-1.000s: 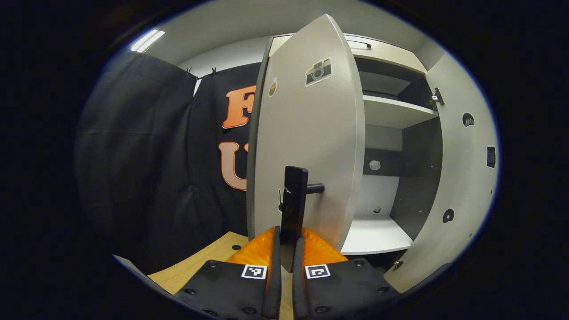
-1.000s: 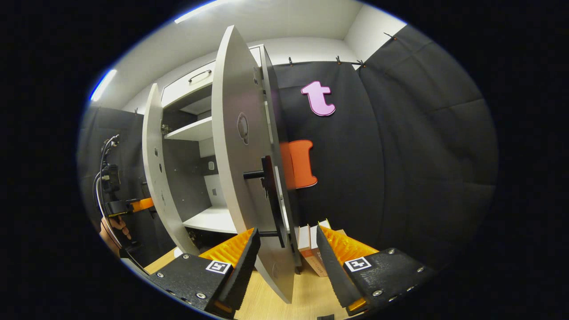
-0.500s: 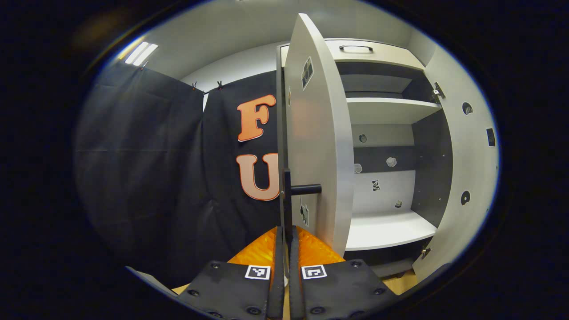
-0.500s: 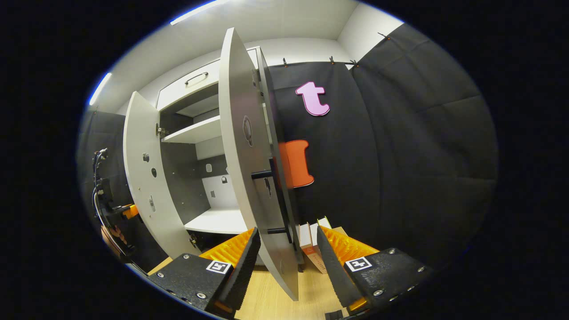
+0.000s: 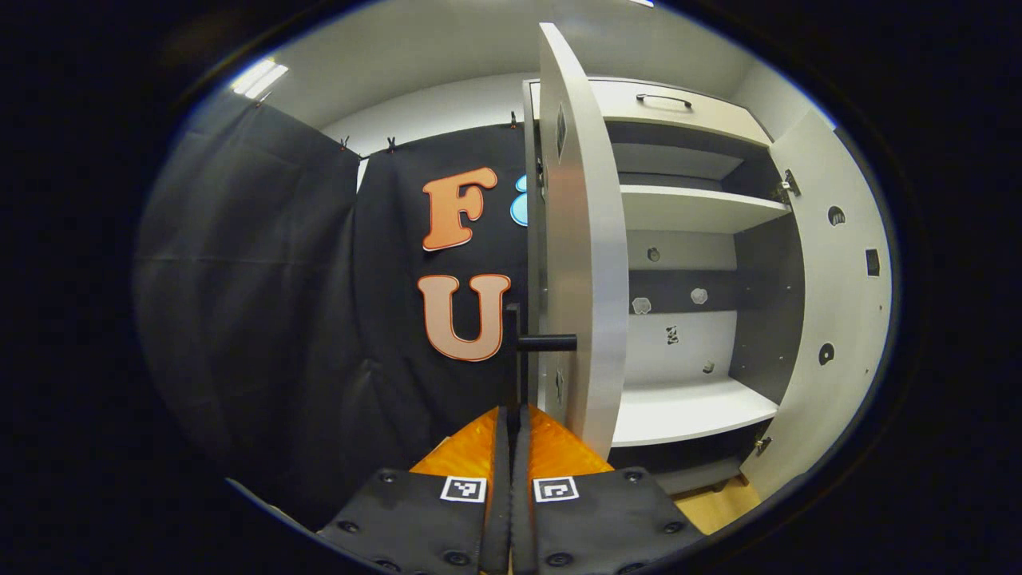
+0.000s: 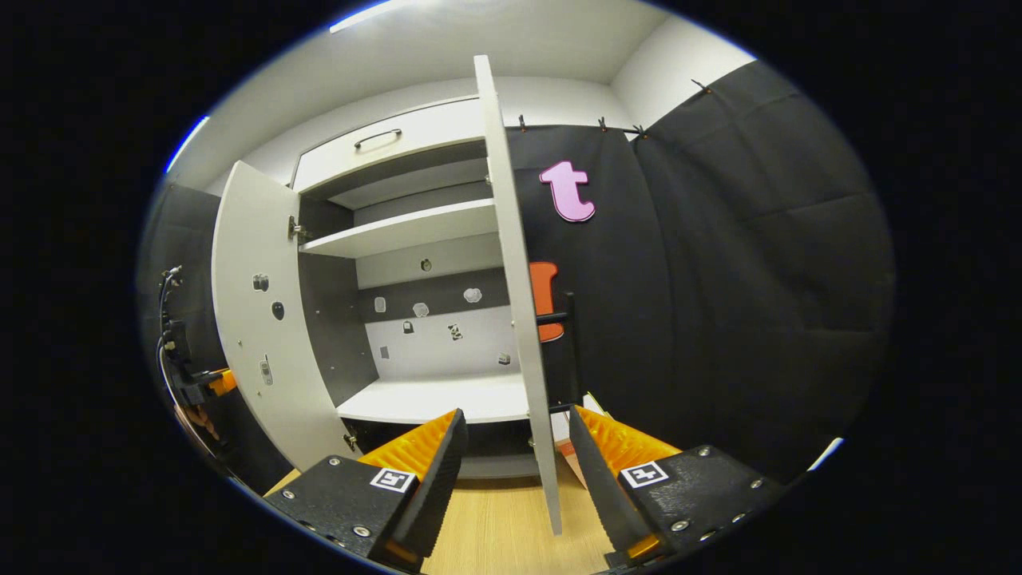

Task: Open the right door of the double-door shoe cabinet with the right hand, and open the left door with the left hand.

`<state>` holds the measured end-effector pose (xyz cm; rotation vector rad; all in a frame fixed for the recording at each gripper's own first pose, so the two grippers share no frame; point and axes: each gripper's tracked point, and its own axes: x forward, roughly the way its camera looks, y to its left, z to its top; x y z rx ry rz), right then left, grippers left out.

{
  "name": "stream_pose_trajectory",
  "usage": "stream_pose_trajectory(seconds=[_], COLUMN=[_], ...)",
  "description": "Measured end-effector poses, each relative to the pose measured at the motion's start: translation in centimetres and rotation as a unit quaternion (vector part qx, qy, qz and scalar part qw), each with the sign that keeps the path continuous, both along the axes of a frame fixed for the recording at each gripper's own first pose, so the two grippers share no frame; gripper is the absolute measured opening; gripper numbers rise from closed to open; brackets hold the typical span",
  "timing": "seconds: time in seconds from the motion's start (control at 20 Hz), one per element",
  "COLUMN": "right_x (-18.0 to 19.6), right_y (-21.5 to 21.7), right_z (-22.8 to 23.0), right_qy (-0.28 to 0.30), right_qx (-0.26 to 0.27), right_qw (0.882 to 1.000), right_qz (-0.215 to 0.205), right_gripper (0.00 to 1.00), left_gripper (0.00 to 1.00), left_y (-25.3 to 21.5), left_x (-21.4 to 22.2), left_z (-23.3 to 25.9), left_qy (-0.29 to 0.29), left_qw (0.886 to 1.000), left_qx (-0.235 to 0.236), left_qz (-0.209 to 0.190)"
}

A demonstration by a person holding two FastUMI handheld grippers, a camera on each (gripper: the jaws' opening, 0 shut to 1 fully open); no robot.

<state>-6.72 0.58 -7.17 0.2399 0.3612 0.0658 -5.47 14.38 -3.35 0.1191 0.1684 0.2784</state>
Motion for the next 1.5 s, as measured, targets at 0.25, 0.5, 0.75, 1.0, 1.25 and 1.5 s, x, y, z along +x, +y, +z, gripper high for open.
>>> stream_pose_trajectory(seconds=[0.25,0.5,0.75,1.0,1.25,1.5], right_x=[-1.0,-0.9,-1.0,-0.8,-0.8,-0.5], right_y=[2.0,4.0,4.6,3.0,1.4,-0.2], right_z=[2.5,4.4,7.3,10.7,13.1,15.9], right_qy=[-0.016,-0.035,-0.070,-0.118,-0.150,-0.185], right_qx=[-0.014,-0.020,-0.021,-0.036,-0.059,-0.072], right_qw=[1.000,0.999,0.995,0.989,0.984,0.978], right_qz=[0.004,0.035,0.068,0.078,0.080,0.072], right_gripper=[0.79,0.79,0.82,0.88,0.90,0.92], left_gripper=[0.08,0.08,0.10,0.27,0.35,0.58], left_y=[2.3,6.3,5.8,1.5,-2.3,-6.3], left_x=[-1.3,-4.6,-6.9,-7.6,-7.5,-7.3], left_z=[0.6,1.9,4.0,6.8,9.3,12.6], left_qy=[-0.008,-0.020,-0.038,-0.053,-0.064,-0.083], left_qw=[1.000,0.998,0.997,0.998,0.998,0.996], left_qx=[0.006,0.029,0.009,0.017,-0.023,-0.021], left_qz=[0.006,0.060,0.068,0.038,0.017,-0.013])
